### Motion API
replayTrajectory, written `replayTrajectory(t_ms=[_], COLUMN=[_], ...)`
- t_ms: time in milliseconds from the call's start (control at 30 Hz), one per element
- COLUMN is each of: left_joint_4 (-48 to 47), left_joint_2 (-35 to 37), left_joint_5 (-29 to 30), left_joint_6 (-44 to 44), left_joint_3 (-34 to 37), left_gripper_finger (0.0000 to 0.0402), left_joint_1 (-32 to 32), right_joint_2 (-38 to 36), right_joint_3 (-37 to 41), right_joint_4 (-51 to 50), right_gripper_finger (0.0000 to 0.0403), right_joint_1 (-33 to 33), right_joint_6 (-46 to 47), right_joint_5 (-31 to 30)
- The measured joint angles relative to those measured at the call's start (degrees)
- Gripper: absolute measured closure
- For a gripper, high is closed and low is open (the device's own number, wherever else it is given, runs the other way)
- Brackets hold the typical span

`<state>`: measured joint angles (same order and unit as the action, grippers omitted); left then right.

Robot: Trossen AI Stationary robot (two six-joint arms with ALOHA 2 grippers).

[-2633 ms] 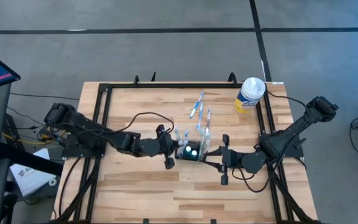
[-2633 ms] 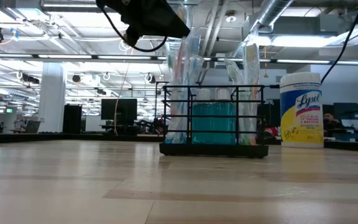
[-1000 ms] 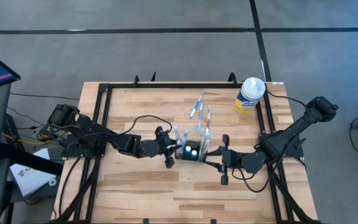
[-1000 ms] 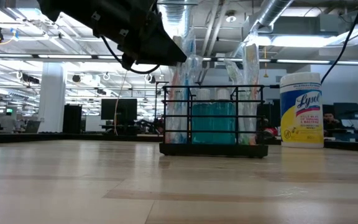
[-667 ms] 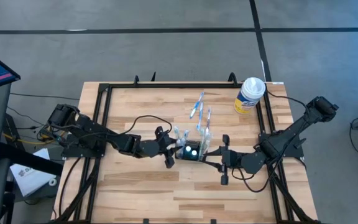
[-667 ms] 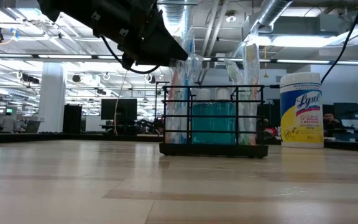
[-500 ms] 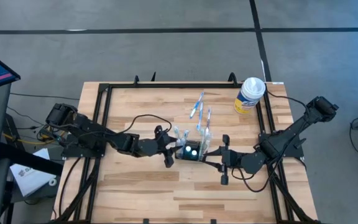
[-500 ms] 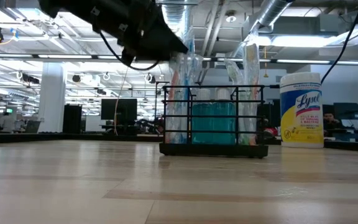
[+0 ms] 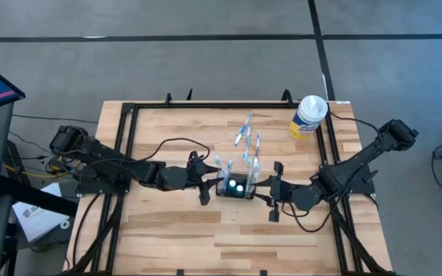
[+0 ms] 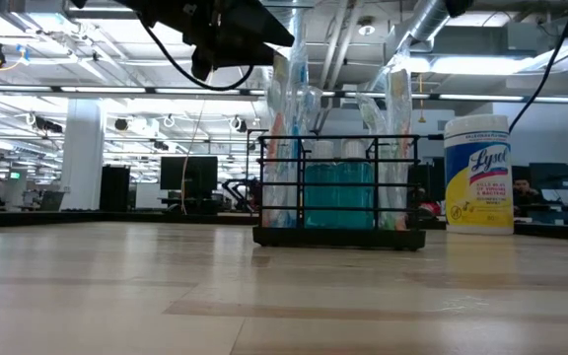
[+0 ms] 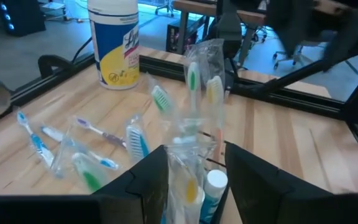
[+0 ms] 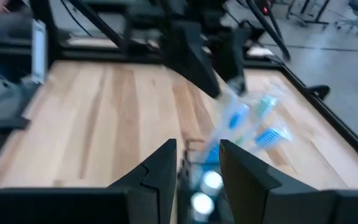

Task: Pick & Place toothbrushing station
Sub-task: Put the violet toothbrush into the wire organizer

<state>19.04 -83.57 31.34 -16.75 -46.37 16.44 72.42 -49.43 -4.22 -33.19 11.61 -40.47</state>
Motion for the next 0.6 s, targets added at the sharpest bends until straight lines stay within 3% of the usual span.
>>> replayTrajectory(t_ms=[300, 600], left_joint_4=[0.05, 0.05], left_joint_2=[0.0, 0.0], left_joint_5=[0.01, 0.1], left_joint_6=[0.0, 0.0], left_joint_3=[0.0, 0.0], left_gripper_finger=[0.0254, 0.0255], left_joint_1=[1.06, 1.3], right_joint_2=[-0.02, -0.04], right_joint_3=[-5.75, -9.91], right_joint_4=[-12.65, -24.31], right_gripper_finger=[0.0291, 0.0291], right_joint_1=[4.48, 11.49], right_joint_6=[1.4, 10.7], right_joint_5=[0.13, 1.08])
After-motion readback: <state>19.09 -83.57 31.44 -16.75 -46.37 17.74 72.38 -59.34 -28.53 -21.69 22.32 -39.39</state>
